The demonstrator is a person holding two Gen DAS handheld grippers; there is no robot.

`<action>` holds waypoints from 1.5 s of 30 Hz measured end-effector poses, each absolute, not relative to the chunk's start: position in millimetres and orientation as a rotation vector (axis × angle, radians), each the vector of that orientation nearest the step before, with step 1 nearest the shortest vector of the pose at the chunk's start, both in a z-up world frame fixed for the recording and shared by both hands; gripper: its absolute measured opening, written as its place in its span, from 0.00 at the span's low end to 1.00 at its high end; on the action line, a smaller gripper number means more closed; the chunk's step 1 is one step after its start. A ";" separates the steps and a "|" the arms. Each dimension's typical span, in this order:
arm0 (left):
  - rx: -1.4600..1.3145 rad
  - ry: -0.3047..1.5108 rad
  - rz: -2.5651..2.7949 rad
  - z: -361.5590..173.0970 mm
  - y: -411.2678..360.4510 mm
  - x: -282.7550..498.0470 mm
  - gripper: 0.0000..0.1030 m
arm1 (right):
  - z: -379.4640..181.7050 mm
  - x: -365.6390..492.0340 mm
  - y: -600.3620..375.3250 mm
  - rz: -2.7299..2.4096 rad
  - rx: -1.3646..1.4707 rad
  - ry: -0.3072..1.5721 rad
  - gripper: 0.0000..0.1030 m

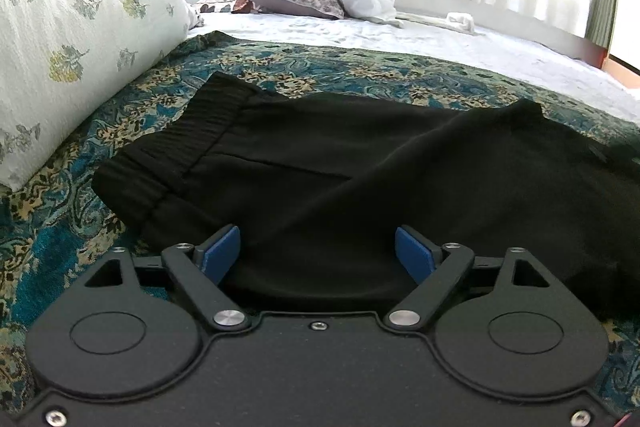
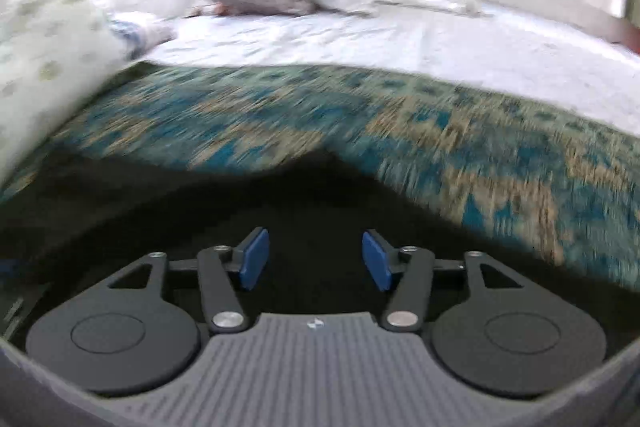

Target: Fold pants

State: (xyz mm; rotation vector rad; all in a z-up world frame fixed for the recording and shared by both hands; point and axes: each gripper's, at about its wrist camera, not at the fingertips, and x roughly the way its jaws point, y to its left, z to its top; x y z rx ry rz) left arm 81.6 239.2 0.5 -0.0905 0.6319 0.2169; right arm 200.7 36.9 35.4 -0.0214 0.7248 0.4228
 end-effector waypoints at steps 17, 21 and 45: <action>-0.088 0.611 0.220 -2.9 238.2 78.8 0.88 | 5.3 52.6 -272.4 -0.188 0.115 0.703 0.64; -0.085 0.612 0.226 -3.7 237.4 78.7 0.89 | 4.6 36.4 -342.0 -0.399 0.154 0.667 0.64; -0.079 0.614 0.245 -4.4 237.5 80.7 0.94 | -7.9 -25.8 -408.3 -0.590 0.661 0.463 0.41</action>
